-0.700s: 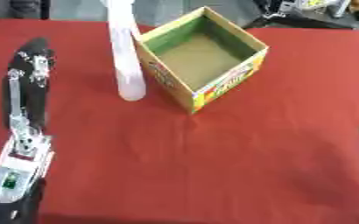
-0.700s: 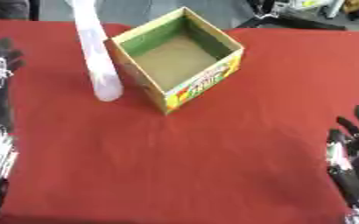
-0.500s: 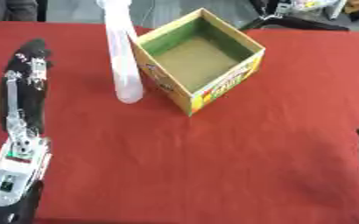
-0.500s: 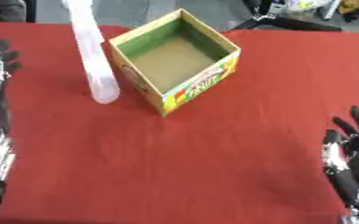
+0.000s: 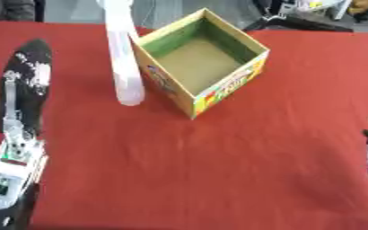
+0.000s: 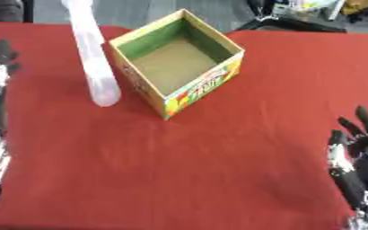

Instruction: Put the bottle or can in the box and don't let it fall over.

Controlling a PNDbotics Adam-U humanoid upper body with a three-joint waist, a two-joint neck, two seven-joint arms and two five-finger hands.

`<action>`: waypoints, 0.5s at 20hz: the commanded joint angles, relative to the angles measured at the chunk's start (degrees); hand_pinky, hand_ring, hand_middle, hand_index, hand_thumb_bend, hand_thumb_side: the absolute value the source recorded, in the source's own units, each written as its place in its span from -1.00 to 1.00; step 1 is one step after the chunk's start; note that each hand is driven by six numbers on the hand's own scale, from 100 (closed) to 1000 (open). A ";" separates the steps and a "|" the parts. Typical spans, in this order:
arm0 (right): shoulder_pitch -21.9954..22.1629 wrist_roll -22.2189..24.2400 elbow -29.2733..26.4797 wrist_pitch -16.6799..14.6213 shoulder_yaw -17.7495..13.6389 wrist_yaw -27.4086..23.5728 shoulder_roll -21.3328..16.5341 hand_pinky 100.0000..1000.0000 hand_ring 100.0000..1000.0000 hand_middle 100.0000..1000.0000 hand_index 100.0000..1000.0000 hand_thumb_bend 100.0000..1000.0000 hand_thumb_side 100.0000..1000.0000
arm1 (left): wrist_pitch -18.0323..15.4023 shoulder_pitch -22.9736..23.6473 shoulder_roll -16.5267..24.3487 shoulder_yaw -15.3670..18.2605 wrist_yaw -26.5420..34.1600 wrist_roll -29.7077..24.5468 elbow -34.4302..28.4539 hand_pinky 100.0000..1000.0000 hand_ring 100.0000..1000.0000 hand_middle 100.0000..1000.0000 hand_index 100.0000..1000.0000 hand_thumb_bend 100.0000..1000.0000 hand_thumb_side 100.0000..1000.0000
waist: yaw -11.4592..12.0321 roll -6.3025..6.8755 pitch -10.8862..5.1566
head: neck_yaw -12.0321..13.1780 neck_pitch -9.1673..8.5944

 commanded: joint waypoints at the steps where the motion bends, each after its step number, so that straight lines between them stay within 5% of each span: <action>1: -0.41 -0.10 -1.17 0.14 -0.25 0.13 -0.79 0.55 0.76 1.00 0.90 -1.00 -0.18 | -0.06 -0.98 2.04 0.58 -0.44 -0.67 -0.79 0.61 0.60 0.62 0.46 -0.27 0.17 | -0.12 0.12 -0.83 | -0.19 -0.65; 10: -0.31 0.09 -0.96 0.16 0.00 0.12 -0.81 0.55 0.76 1.00 0.90 -1.00 -0.18 | 3.19 -3.92 9.35 -2.04 -0.74 -5.89 1.86 0.64 0.67 0.69 0.56 -0.16 0.13 | -0.64 0.27 -1.10 | 0.03 -0.72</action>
